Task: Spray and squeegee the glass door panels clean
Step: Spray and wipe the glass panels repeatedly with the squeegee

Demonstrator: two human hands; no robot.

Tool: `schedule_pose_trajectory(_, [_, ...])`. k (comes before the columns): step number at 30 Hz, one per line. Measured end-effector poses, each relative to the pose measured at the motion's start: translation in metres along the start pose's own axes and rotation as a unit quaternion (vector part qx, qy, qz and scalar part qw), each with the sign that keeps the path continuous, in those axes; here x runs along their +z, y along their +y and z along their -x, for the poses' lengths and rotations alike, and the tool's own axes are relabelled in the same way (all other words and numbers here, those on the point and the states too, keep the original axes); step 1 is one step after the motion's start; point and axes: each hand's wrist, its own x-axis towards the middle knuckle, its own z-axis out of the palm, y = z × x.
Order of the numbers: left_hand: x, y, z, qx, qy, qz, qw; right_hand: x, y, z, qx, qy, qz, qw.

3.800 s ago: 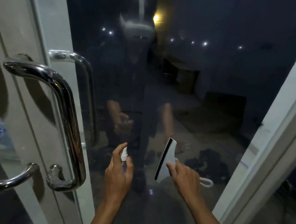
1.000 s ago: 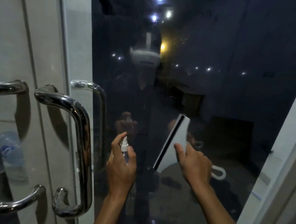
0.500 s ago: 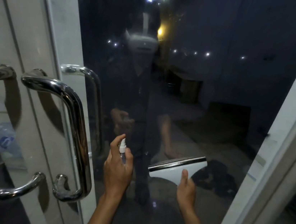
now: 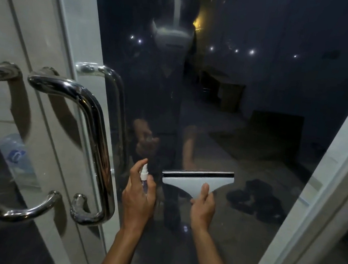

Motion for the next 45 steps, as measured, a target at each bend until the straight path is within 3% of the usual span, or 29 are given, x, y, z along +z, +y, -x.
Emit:
schedule_pose_trajectory(6, [-0.004,-0.004,0.002,-0.002,-0.01,0.008,1.0,-0.017,0.048,0.015,0.095,-0.029,0.011,0.995])
schedule_pose_trajectory(14, [-0.007,-0.016,-0.003,0.004,-0.011,-0.009,1.0,0.041,0.0,0.013,0.017,-0.005,-0.077,0.997])
schedule_pose_trajectory(26, [-0.006,-0.02,0.001,-0.004,-0.028,-0.012,1.0,0.01,0.05,0.029,0.094,-0.039,-0.069,0.992])
schedule_pose_trajectory(32, [-0.004,-0.022,0.014,-0.011,-0.043,-0.013,0.999,0.006,0.059,0.022,0.092,-0.037,-0.03,0.995])
schedule_pose_trajectory(38, [-0.009,-0.015,0.014,-0.011,-0.034,0.001,0.999,-0.03,0.093,0.033,0.183,-0.016,0.041,0.982])
schedule_pose_trajectory(45, [-0.011,0.011,-0.001,0.018,-0.011,0.034,0.999,-0.034,0.06,0.035,0.113,-0.012,0.025,0.993])
